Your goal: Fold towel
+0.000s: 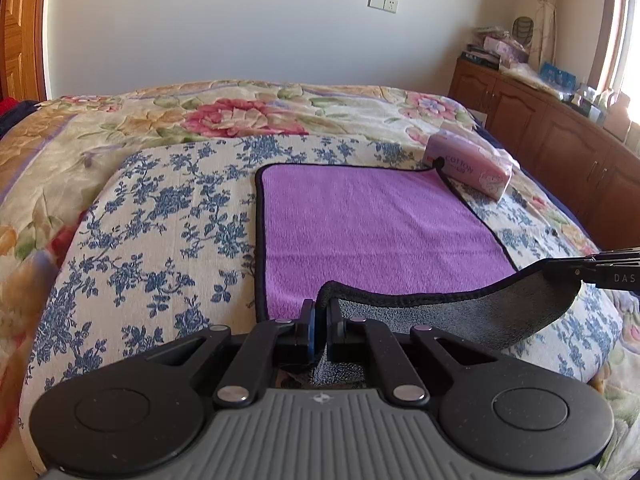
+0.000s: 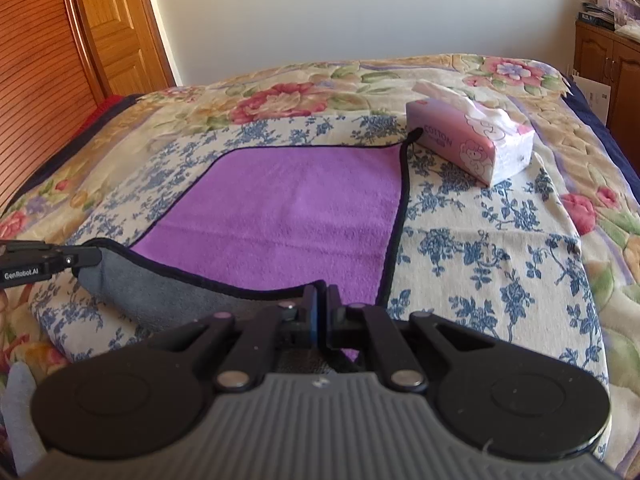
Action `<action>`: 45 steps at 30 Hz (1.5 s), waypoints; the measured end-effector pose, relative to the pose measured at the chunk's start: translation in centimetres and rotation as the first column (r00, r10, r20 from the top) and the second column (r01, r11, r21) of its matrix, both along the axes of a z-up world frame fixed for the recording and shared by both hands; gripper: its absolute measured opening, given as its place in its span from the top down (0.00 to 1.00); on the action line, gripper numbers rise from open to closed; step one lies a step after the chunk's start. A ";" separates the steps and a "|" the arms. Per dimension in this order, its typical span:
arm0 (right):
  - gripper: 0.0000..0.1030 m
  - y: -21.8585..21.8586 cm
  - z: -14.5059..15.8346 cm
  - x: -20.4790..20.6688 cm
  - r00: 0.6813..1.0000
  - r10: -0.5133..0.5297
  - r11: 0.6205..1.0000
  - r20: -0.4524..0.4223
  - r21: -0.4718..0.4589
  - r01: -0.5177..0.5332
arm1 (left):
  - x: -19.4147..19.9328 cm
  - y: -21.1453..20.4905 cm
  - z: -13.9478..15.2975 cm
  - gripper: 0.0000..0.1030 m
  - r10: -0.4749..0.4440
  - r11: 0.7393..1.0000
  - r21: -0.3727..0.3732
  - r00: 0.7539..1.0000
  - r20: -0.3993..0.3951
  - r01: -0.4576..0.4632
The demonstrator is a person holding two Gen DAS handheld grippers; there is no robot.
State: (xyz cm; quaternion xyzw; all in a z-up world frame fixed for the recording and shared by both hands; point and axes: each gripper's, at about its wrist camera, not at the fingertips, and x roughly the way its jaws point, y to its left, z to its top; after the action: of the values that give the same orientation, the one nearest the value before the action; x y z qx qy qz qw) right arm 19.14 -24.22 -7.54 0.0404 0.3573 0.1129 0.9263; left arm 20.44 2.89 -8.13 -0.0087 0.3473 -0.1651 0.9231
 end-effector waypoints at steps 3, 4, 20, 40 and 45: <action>0.95 0.0 0.2 0.2 1.000 0.001 1.000 0.011 0.003 -0.001 | 0.1 0.0 0.2 0.94 0.002 1.000 -0.003 1.000 0.011 -0.002; 0.95 0.0 0.3 0.3 1.000 0.002 1.000 0.015 0.003 -0.002 | 0.2 0.0 0.3 0.94 0.003 1.000 -0.002 1.000 0.013 -0.003; 0.95 -0.3 1.1 2.1 0.998 0.014 1.000 0.064 0.014 -0.015 | 2.0 -0.5 1.4 0.94 -0.001 1.000 -0.020 0.998 0.057 0.002; 0.95 -0.7 1.0 5.2 0.995 0.041 0.999 0.093 0.006 -0.041 | 5.1 -1.0 1.1 0.95 -0.016 1.000 -0.011 0.997 0.071 0.016; 0.95 -0.6 0.9 5.5 0.995 0.047 0.999 0.089 0.000 -0.047 | 5.7 -1.2 0.8 0.95 -0.025 1.000 -0.003 0.997 0.068 0.025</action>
State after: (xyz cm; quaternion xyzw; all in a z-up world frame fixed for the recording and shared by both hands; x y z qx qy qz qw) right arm 24.68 -24.86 -6.65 0.0279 0.3164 0.1366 0.9383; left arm 26.14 1.68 -7.30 -0.0007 0.3154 -0.1774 0.9322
